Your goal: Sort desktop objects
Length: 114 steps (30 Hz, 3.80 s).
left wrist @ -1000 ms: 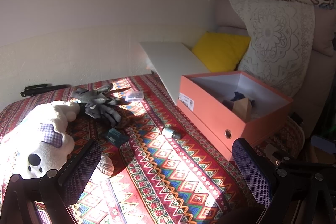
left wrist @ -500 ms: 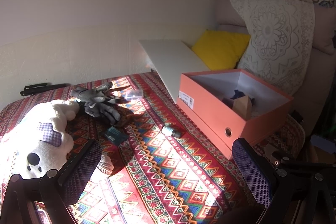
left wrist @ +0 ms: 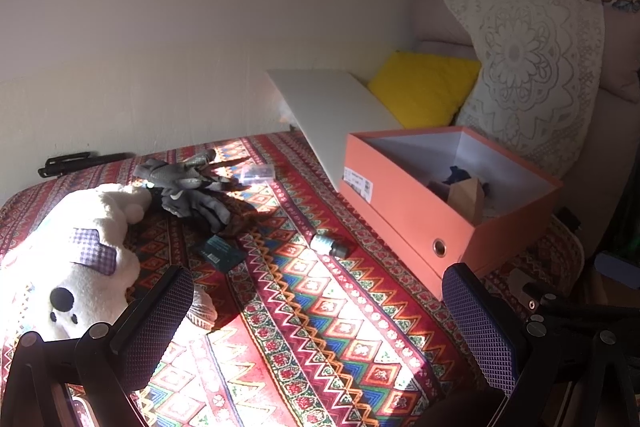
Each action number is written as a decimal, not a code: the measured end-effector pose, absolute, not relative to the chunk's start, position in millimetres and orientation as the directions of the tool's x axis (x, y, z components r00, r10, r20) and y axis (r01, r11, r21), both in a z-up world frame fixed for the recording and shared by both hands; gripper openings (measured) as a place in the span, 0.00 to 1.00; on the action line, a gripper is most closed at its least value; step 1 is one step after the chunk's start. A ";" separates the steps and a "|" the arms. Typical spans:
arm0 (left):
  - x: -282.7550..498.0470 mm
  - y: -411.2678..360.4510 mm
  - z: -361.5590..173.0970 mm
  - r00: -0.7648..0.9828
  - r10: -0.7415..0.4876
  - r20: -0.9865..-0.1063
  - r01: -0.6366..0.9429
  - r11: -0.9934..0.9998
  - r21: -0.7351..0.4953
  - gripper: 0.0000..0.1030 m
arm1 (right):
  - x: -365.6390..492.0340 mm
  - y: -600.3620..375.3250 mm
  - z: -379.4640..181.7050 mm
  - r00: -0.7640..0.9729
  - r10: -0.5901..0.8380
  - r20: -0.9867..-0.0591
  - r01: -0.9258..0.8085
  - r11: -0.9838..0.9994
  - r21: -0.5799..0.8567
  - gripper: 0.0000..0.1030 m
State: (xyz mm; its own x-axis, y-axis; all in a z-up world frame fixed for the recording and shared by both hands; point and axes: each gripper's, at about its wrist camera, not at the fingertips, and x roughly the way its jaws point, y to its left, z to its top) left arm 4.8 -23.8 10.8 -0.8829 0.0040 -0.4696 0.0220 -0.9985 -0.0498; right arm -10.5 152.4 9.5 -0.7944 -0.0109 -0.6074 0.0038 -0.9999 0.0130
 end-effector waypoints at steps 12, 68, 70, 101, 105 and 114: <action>-9.6 -31.4 -0.4 -0.867 -0.012 -0.498 0.043 -0.998 -0.051 0.99 | -25.1 145.0 0.1 -0.785 -0.024 -0.619 0.012 -1.000 0.024 0.99; -123.7 -160.8 -140.6 -0.668 -0.013 -0.744 0.304 -0.917 -0.257 0.99 | -251.3 18.4 -126.5 -0.641 -0.092 -0.762 0.204 -0.977 -0.055 0.94; -127.6 -165.2 -147.6 -0.665 0.011 -0.747 0.302 -0.911 -0.282 0.99 | -266.9 9.4 -135.4 -0.623 -0.095 -0.776 0.237 -0.969 -0.071 0.91; -140.8 -150.0 -166.9 -0.661 0.015 -0.750 0.253 -0.937 -0.242 0.63 | -269.0 -12.6 -144.3 -0.422 -0.383 -0.822 0.413 -0.888 0.202 0.25; -130.0 -143.5 -157.3 -0.679 0.042 -0.733 0.232 -0.935 -0.268 0.63 | -250.9 -11.8 -134.9 -0.433 -0.413 -0.801 0.426 -0.877 0.222 0.25; -94.3 -137.7 -121.5 -0.730 0.061 -0.681 0.205 -0.930 -0.304 0.63 | -198.1 -8.4 -112.4 -0.469 -0.472 -0.746 0.464 -0.851 0.247 0.25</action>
State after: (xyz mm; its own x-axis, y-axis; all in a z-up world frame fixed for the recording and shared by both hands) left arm -94.3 -137.7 -121.5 -0.7298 0.0614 -0.6809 0.2053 -0.9303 -0.3039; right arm -198.1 -8.4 -112.4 -0.4686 -0.4725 -0.7465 0.4638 -0.8507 0.2474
